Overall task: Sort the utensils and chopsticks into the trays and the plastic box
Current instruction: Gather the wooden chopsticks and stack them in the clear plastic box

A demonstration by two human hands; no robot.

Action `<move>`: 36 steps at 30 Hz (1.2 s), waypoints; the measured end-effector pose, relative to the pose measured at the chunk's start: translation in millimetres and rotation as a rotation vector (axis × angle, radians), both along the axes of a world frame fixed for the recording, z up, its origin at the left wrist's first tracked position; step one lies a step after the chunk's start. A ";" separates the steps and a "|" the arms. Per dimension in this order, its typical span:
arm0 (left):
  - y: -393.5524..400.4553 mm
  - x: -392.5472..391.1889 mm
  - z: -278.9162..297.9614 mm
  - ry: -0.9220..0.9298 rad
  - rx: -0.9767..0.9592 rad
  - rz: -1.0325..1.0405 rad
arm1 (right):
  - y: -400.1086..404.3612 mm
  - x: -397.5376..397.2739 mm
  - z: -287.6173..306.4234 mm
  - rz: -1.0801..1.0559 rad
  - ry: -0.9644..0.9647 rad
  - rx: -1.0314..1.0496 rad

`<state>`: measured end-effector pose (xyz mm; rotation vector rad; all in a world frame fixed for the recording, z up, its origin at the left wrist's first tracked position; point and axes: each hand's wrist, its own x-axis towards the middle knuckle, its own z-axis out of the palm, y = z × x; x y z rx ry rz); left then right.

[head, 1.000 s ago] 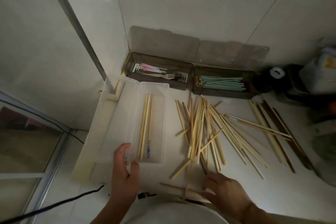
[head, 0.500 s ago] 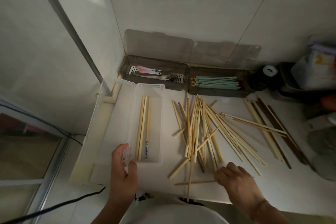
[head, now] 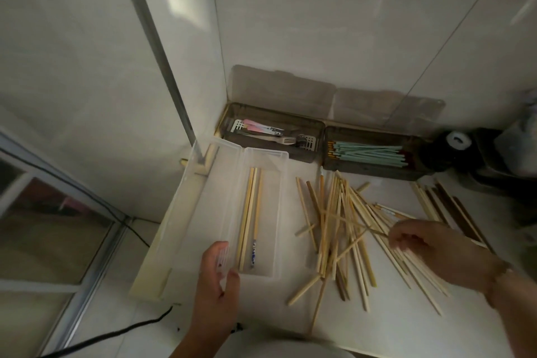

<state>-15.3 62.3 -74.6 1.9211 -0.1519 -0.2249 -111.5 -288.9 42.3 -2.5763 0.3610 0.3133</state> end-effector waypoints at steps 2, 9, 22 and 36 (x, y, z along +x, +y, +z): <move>0.9 0.1 1.3 0.007 -0.006 -0.015 | 25.0 31.8 7.5 -0.099 -0.096 0.134; 1.0 4.0 3.3 0.060 -0.015 -0.027 | 150.7 123.0 -7.4 -0.035 -0.309 0.345; 6.7 4.5 0.4 0.066 0.014 -0.078 | 187.4 184.7 -70.8 0.225 0.239 -0.268; 5.0 2.9 1.9 0.096 0.035 -0.125 | 111.0 127.0 -42.5 0.248 -0.489 -0.097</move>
